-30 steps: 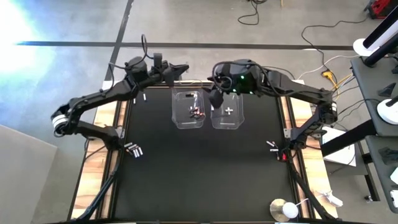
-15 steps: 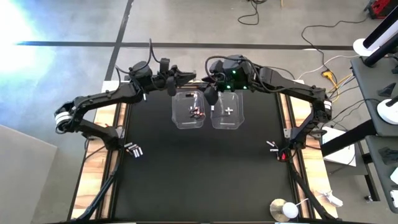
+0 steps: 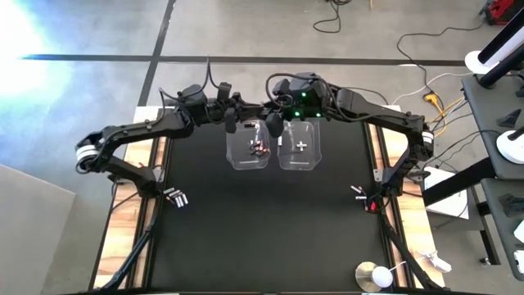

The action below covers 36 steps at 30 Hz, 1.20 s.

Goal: Sort batteries
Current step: Put the white battery into the right transparent bin

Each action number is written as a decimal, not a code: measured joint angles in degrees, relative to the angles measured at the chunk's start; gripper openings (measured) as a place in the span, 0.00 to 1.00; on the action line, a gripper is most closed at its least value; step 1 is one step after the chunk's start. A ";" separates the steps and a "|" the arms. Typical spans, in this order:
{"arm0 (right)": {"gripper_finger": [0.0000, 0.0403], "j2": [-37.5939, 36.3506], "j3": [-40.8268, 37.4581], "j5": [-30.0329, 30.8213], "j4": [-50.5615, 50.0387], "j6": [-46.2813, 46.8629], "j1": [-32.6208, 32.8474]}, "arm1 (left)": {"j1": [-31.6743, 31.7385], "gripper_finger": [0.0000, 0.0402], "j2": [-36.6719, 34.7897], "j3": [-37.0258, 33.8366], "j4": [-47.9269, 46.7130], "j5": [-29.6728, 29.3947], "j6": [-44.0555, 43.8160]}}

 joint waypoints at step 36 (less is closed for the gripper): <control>0.06 -0.25 0.09 1.51 -10.28 7.90 -1.59 | 6.69 0.27 -6.68 0.07 -6.25 10.02 10.27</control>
